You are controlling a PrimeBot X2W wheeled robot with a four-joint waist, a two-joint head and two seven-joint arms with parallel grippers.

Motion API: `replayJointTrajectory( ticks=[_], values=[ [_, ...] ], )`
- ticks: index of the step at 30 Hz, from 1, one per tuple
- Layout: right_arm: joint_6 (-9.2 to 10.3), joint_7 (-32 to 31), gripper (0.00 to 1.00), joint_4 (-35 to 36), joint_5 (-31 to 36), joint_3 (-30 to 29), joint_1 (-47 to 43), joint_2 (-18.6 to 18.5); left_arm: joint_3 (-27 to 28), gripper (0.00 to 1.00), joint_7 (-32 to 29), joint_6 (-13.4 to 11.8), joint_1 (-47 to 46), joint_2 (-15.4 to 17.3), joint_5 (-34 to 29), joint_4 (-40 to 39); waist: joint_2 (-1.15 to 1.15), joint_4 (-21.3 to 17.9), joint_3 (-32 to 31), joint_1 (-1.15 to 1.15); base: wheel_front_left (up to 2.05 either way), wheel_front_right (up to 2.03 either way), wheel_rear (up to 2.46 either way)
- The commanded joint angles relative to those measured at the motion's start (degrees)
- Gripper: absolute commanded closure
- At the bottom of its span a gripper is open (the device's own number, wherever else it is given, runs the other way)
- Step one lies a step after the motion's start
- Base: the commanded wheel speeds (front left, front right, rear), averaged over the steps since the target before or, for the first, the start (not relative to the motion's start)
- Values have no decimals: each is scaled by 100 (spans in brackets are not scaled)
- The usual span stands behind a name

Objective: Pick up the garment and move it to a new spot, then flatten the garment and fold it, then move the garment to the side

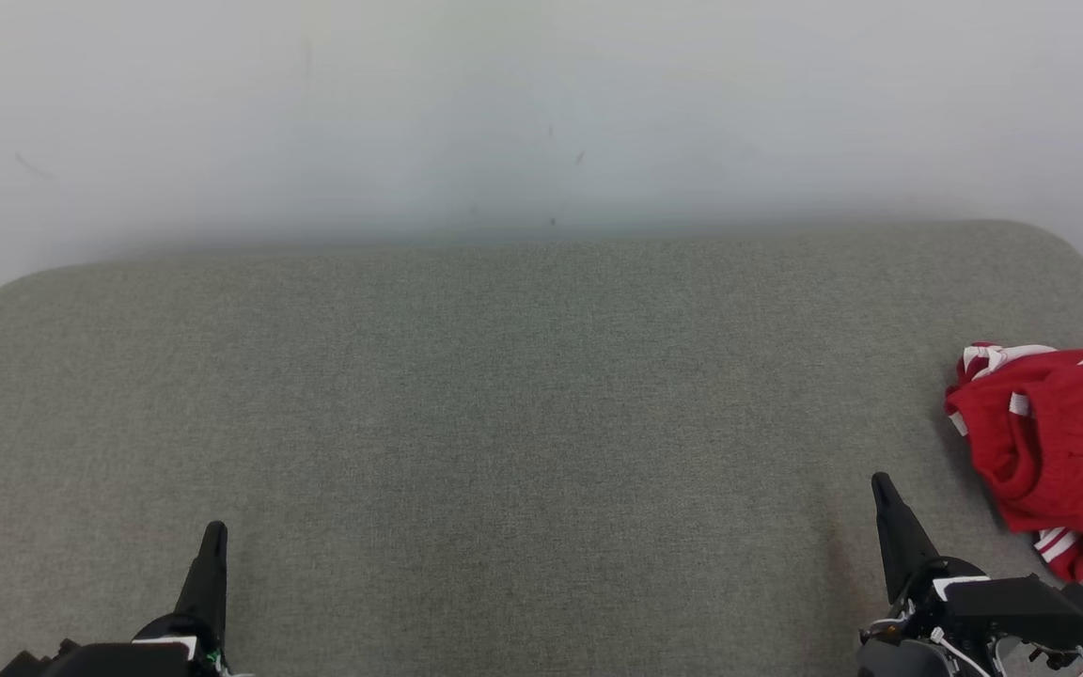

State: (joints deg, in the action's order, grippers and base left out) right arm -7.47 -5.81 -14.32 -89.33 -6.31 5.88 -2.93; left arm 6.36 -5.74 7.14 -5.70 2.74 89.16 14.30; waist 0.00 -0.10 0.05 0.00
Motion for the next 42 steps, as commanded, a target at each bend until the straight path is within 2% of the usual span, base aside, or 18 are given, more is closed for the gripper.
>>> replayJointTrajectory(
  ticks=[1, 7, 42],
  values=[
    [-4, -41, 100, 29, -119, -13, 49, 9, 22, 100, -47, 52, -55, 24, 146, -29, 0, 2, 3, 0, 0, 0, 0],
    [-4, -93, 100, 44, -345, -31, 57, 9, 31, 100, -105, 41, -90, 24, 361, -35, 0, 10, 13, 0, 0, 0, 0],
    [-4, -91, 100, 38, -314, -27, 53, 9, 28, 100, -91, 40, -86, 23, 337, -34, 0, 10, 13, 0, 0, 0, 0]
  ],
)
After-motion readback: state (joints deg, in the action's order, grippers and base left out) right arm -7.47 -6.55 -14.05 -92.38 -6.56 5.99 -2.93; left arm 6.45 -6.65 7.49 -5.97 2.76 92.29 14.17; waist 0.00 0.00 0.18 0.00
